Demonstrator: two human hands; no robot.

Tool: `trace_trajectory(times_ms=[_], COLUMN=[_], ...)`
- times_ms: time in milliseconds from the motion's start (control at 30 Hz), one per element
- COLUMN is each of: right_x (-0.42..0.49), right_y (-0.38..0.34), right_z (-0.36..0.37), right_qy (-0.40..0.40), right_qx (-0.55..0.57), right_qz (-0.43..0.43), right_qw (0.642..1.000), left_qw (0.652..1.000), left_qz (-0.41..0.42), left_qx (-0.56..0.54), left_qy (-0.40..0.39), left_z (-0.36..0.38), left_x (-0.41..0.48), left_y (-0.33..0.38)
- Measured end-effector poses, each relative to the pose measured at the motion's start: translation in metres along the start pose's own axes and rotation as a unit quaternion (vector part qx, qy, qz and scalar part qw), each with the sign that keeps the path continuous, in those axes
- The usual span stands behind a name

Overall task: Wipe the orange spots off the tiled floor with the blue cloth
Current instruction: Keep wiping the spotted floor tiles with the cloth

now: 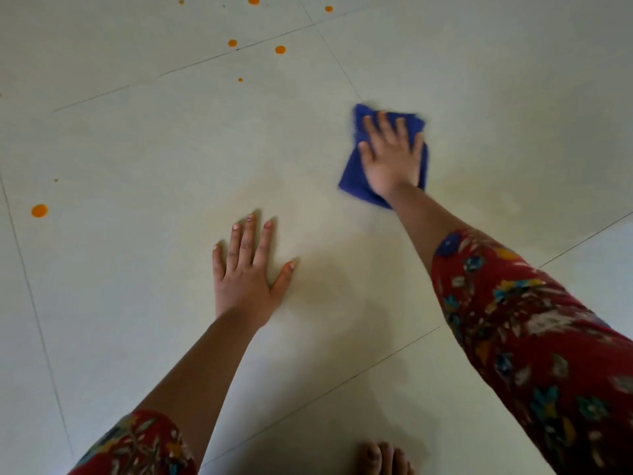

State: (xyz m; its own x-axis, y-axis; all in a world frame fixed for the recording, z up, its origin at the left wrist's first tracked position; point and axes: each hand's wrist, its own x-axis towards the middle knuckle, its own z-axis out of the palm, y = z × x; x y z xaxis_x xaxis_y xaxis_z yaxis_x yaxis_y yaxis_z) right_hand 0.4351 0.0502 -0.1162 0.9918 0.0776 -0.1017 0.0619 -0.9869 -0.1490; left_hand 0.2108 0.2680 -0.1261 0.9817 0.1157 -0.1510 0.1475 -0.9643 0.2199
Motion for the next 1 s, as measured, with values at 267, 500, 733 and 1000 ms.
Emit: trace_trajectory(times_ms=[267, 500, 733, 1000], right_x=[-0.103, -0.08, -0.037, -0.053], right_y=[0.03, -0.023, -0.049, -0.09], right_z=[0.015, 0.017, 0.017, 0.027], right_qy=[-0.028, 0.026, 0.008, -0.046], right_qx=[-0.073, 0.001, -0.006, -0.001], right_qz=[-0.335, -0.058, -0.098, -0.316], right_qw=[0.939, 0.998, 0.995, 0.948], left_qw=[1.0, 0.999, 0.997, 0.996], left_qz=[0.004, 0.0, 0.003, -0.035], left_qx=[-0.005, -0.023, -0.035, -0.069], left_qy=[-0.019, -0.032, -0.068, -0.049], left_z=[-0.002, -0.006, -0.011, -0.029], left_x=[0.001, 0.001, 0.004, 0.016], left_y=[-0.003, -0.002, -0.005, 0.021])
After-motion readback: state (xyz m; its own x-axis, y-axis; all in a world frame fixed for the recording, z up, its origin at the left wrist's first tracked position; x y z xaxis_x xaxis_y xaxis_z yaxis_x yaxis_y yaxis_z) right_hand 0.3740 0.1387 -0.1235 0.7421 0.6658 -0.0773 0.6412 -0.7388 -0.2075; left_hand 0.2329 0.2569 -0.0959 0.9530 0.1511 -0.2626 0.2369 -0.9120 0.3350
